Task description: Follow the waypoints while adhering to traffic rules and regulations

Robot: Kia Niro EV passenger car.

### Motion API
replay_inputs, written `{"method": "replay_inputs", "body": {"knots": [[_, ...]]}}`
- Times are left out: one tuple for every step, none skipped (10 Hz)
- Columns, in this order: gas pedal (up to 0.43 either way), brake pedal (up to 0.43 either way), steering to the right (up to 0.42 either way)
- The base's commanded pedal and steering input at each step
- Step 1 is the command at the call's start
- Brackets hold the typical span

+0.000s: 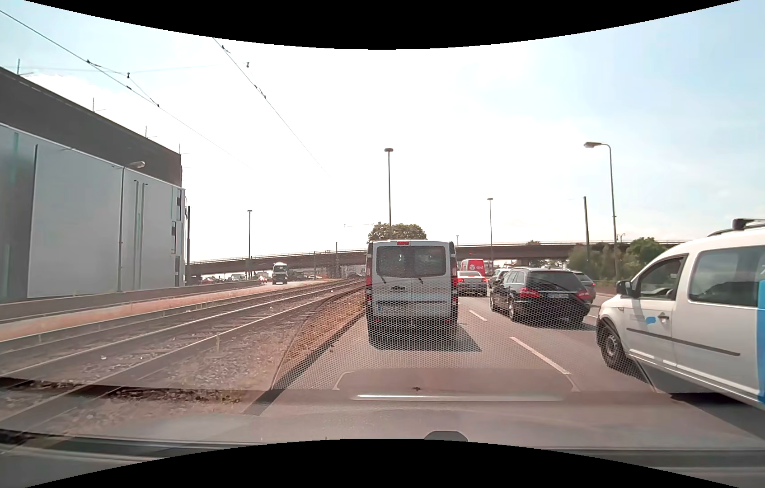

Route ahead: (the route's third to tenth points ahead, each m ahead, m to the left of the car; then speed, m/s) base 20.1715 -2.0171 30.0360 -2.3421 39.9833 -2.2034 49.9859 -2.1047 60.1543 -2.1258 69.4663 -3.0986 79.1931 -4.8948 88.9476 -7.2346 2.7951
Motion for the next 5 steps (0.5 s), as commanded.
{"method": "replay_inputs", "body": {"knots": [[0.000,0.000,0.008],[0.000,0.000,0.008],[0.000,0.000,0.008],[0.000,0.000,0.008],[0.000,0.000,0.008]]}}
